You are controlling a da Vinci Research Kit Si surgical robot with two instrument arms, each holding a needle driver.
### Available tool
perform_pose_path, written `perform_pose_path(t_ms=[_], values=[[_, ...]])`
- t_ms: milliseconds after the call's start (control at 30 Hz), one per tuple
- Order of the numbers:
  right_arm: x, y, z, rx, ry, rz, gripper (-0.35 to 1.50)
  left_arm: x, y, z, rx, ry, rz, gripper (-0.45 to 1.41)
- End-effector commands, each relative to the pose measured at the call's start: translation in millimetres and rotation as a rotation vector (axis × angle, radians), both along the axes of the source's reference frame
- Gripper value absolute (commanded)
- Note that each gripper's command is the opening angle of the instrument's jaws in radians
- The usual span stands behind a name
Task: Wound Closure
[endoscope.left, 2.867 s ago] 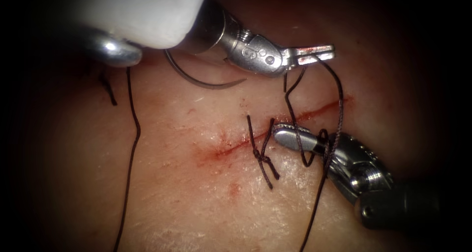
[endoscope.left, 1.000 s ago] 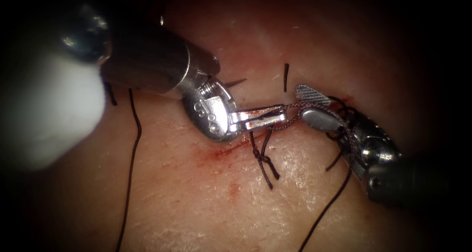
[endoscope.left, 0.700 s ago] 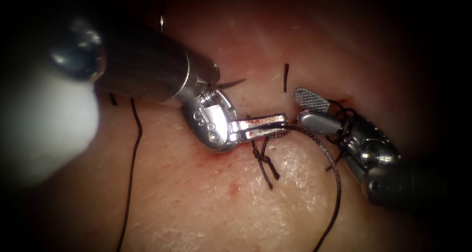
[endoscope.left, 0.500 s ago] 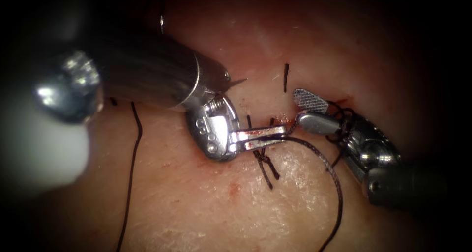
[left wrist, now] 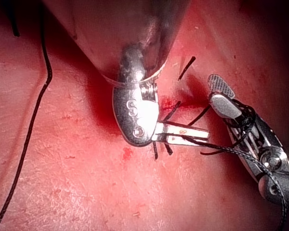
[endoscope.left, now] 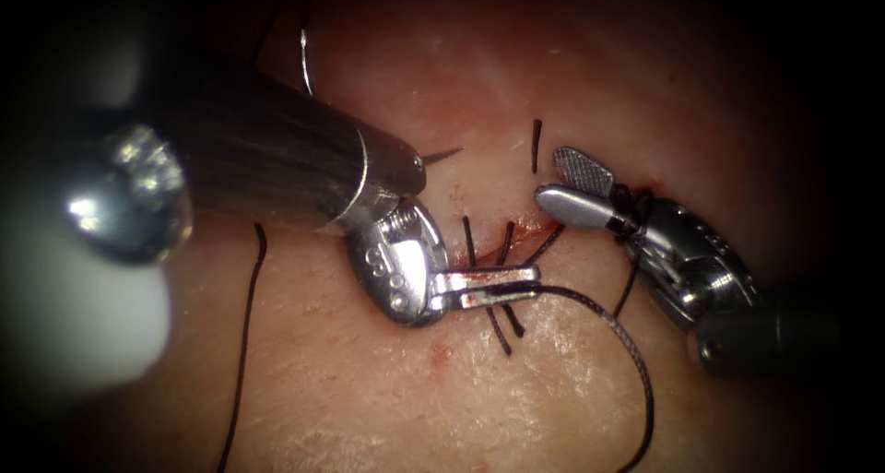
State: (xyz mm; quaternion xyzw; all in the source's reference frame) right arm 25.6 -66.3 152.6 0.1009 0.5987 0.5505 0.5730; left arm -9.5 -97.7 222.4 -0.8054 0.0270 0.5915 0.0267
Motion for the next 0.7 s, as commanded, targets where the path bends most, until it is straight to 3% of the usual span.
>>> perform_pose_path(t_ms=[33,333,700], values=[[0.4,-0.6,0.8,0.002,-0.028,0.001,1.13,-0.5,-0.9,0.2,0.011,0.005,-0.003,-0.45],[0.6,-0.4,2.5,0.014,-0.174,0.020,1.01,-1.2,-1.4,-0.7,0.051,0.089,-0.016,-0.45],[2.0,0.4,4.3,0.011,-0.306,-0.046,0.96,-1.3,-1.1,-1.7,0.331,0.385,-0.018,-0.45]])
